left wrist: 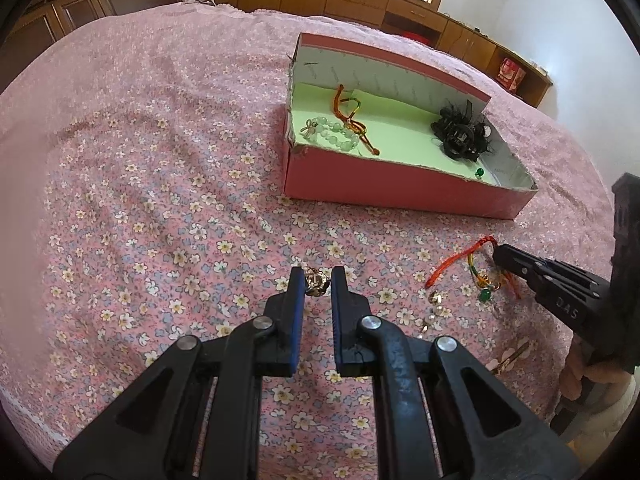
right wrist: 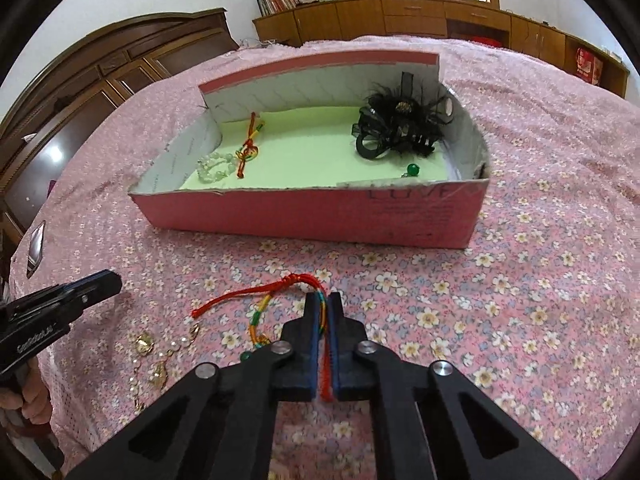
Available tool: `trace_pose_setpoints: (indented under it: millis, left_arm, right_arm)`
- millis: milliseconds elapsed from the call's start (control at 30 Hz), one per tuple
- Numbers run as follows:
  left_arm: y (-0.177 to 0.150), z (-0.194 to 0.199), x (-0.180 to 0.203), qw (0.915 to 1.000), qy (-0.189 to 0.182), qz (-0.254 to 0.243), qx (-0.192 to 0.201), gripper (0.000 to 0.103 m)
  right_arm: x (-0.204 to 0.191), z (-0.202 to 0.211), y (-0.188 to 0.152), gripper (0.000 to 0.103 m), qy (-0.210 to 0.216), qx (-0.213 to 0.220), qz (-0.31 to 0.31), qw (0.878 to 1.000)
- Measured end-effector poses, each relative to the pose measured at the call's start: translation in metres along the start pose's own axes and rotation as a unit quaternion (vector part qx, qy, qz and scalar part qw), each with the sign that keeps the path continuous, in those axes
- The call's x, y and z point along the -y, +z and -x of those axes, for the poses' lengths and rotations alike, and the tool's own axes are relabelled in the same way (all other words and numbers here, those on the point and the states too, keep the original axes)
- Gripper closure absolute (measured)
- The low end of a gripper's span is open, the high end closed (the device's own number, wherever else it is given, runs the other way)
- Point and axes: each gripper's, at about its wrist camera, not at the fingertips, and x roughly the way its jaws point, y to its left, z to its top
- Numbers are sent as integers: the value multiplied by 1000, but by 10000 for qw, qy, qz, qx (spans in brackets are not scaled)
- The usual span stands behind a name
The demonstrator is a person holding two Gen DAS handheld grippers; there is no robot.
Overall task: Organize jewelry
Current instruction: 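Close the right tool on the red string bracelet and lift it, then carry the gold pendant and red bracelet into the box and open both tools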
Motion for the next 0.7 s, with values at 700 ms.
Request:
trace_pose_setpoints:
  millis: [700]
  left_arm:
    - [18,44,31,9973,-103,-255,686,99]
  right_arm:
    - [-9,79,7,98,221,1027,19,9945]
